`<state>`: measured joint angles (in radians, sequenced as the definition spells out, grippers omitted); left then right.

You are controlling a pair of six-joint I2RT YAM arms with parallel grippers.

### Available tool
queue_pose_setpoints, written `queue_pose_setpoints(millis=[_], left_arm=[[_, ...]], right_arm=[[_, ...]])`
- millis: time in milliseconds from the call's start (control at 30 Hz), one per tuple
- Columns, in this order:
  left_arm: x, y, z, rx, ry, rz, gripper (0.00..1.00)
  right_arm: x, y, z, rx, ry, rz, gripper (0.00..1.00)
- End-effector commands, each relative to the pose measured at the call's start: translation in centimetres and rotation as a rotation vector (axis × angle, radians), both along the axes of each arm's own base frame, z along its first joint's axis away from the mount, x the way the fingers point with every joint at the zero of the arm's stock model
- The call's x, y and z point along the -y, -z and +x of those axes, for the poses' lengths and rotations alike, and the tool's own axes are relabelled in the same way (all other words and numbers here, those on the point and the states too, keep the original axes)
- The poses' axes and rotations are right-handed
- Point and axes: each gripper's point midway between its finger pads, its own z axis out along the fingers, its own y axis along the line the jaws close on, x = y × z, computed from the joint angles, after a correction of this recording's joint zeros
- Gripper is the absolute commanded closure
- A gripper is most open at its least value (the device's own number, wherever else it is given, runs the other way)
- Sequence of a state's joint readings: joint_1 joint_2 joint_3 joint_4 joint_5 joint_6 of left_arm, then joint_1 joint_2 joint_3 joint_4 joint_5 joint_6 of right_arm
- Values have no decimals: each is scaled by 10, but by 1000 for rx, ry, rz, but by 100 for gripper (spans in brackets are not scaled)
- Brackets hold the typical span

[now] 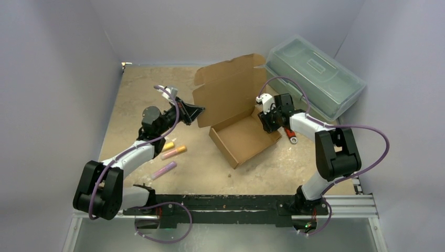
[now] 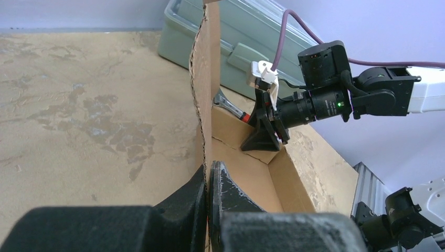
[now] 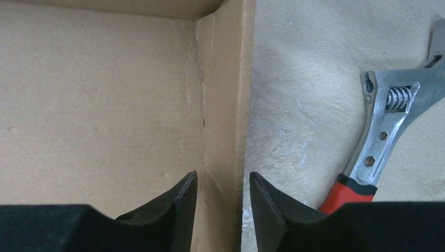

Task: Fold the paper box
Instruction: Fold the paper box at the center of the board.

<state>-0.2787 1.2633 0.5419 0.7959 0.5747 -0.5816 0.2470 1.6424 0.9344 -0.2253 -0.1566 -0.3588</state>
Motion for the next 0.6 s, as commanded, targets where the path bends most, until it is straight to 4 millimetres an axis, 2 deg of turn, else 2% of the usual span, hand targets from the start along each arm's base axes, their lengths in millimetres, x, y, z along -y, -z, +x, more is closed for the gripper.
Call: queue_pose_setpoints(millis=[0, 133, 233, 333, 400, 467, 567], left_arm=[[4, -22, -3, 94, 13, -1, 100], [5, -22, -4, 96, 16, 4, 100], [6, -22, -5, 101, 17, 7, 100], [6, -22, -5, 102, 19, 7, 100], [8, -22, -6, 103, 26, 6, 100], [10, -22, -7, 106, 36, 6, 100], [11, -21, -8, 107, 39, 12, 100]], right_arm=[[-14, -16, 9, 44, -20, 68, 54], [-19, -24, 8, 45, -51, 113, 50], [-19, -33, 8, 58, -56, 146, 46], [-18, -34, 9, 60, -48, 161, 45], [-18, -30, 11, 50, -43, 162, 50], [-20, -21, 14, 23, -36, 164, 59], [-19, -8, 18, -6, -17, 150, 81]])
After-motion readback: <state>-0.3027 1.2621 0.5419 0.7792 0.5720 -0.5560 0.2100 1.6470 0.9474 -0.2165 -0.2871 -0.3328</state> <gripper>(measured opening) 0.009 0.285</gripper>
